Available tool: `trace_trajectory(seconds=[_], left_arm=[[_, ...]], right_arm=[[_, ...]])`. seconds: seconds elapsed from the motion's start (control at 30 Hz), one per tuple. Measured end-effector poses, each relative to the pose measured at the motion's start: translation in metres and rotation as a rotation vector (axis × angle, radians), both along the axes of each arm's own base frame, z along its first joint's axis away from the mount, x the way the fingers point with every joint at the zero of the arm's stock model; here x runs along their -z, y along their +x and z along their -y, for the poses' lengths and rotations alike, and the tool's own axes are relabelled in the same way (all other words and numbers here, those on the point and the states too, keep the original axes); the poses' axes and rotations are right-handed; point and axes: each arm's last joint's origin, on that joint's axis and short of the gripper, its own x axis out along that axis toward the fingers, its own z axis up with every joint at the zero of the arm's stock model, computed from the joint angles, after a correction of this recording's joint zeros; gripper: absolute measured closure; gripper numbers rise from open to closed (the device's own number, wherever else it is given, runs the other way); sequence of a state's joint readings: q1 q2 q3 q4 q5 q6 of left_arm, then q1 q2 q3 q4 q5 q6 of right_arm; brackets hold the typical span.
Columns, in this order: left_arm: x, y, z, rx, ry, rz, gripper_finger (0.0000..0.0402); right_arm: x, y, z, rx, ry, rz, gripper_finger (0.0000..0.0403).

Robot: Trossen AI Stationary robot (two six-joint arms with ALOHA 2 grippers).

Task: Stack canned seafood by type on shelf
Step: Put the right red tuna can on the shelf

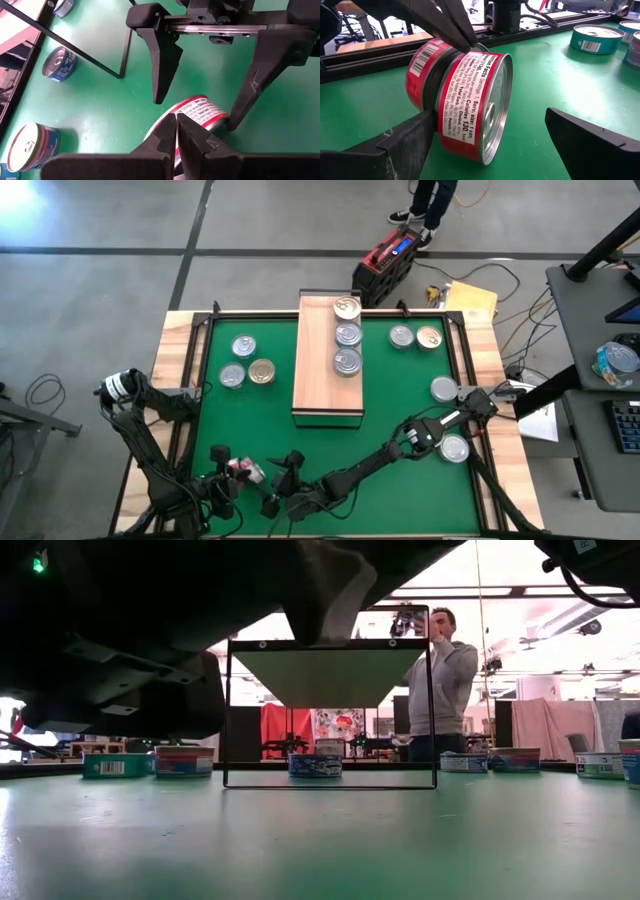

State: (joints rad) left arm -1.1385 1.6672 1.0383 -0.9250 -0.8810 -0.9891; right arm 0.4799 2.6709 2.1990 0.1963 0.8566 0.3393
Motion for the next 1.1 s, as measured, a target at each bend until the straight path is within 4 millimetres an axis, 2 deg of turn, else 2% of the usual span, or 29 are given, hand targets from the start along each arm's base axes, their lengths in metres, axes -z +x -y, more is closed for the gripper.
trace_trajectory(seconds=[0.8,0.93,1.1], left_arm=[[0.008,-0.002,-0.004,-0.019,-0.01,-0.011,0.0401],[0.008,-0.002,-0.004,-0.019,-0.011,-0.013,0.0401],[0.008,-0.002,-0.004,-0.019,-0.011,-0.014,0.0401]], right_arm=[[0.0,0.006,0.01,-0.027,0.018,-0.01,0.0037],[0.0,0.006,0.011,-0.029,0.015,-0.011,0.0061],[0.0,0.006,0.011,-0.031,0.016,-0.012,0.0122]])
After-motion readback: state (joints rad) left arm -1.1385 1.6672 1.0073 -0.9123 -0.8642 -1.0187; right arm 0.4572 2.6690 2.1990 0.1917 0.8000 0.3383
